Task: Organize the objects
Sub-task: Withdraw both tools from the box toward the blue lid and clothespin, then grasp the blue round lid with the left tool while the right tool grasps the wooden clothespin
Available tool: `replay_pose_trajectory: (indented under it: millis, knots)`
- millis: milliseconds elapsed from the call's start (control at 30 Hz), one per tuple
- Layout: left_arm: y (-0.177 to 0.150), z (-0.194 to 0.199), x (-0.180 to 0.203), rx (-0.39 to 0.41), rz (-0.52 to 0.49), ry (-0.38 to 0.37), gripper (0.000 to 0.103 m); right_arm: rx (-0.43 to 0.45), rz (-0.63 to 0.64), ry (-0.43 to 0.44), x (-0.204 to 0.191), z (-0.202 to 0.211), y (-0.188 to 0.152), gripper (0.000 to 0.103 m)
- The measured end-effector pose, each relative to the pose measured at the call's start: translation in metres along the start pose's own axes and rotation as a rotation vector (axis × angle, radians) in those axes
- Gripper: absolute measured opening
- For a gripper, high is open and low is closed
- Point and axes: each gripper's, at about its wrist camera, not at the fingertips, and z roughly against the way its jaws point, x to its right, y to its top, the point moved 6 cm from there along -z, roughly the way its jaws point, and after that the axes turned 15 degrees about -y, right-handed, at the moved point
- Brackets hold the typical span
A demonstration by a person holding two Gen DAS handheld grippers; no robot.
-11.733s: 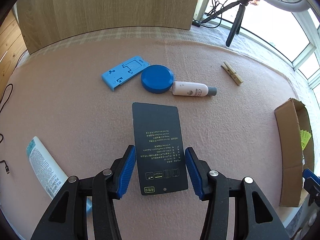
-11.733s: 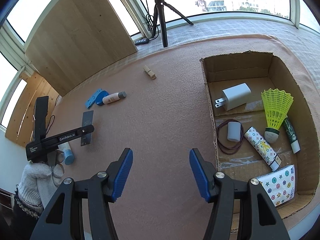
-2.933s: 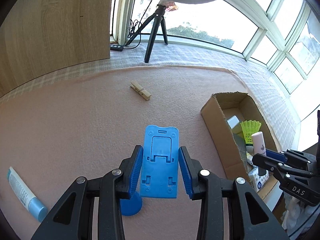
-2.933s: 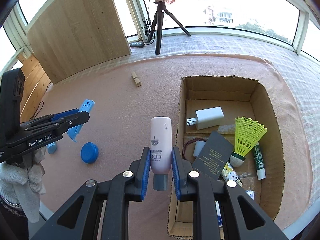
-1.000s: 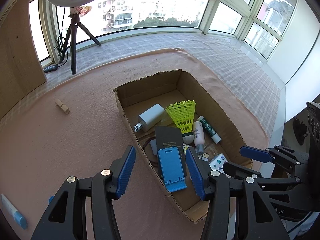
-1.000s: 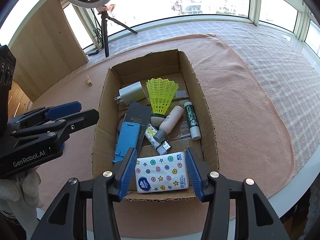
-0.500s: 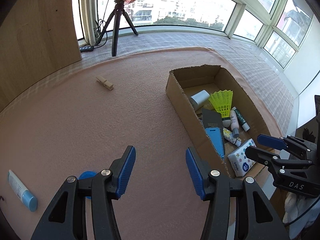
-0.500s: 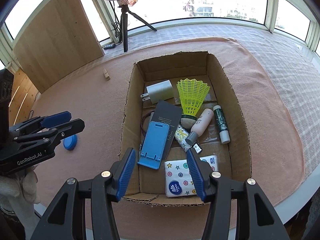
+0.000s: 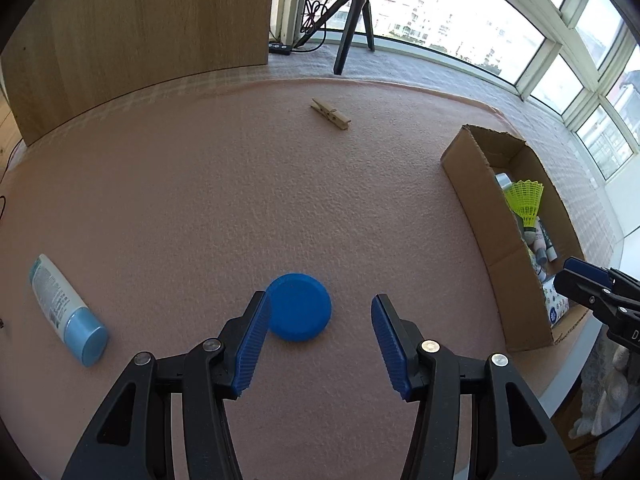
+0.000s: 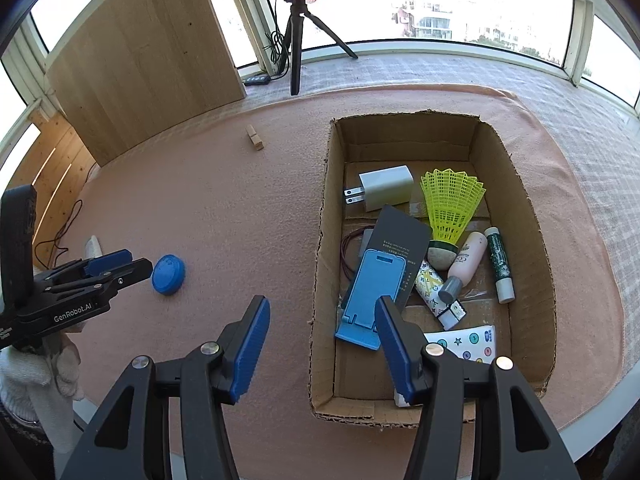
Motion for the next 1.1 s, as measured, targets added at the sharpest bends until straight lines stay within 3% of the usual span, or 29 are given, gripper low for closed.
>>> replay_pose_trajectory:
  millis: [200,667,1100]
  knots:
    - [-0.014,-0.007,-0.02,-0.02,0.02,0.015,0.056,-0.005,0.004,0.028,-0.015,-0.003,0.005,0.051]
    - [-0.019,-0.042,-0.013,-0.061,-0.022,0.038,0.056,-0.009,0.018,0.08,-0.046,-0.011,0.025,0.051]
    - [-0.013,-0.05,-0.025,-0.055,-0.016,0.042,0.052,-0.039,0.041,0.152,-0.084,-0.034,0.067,0.051]
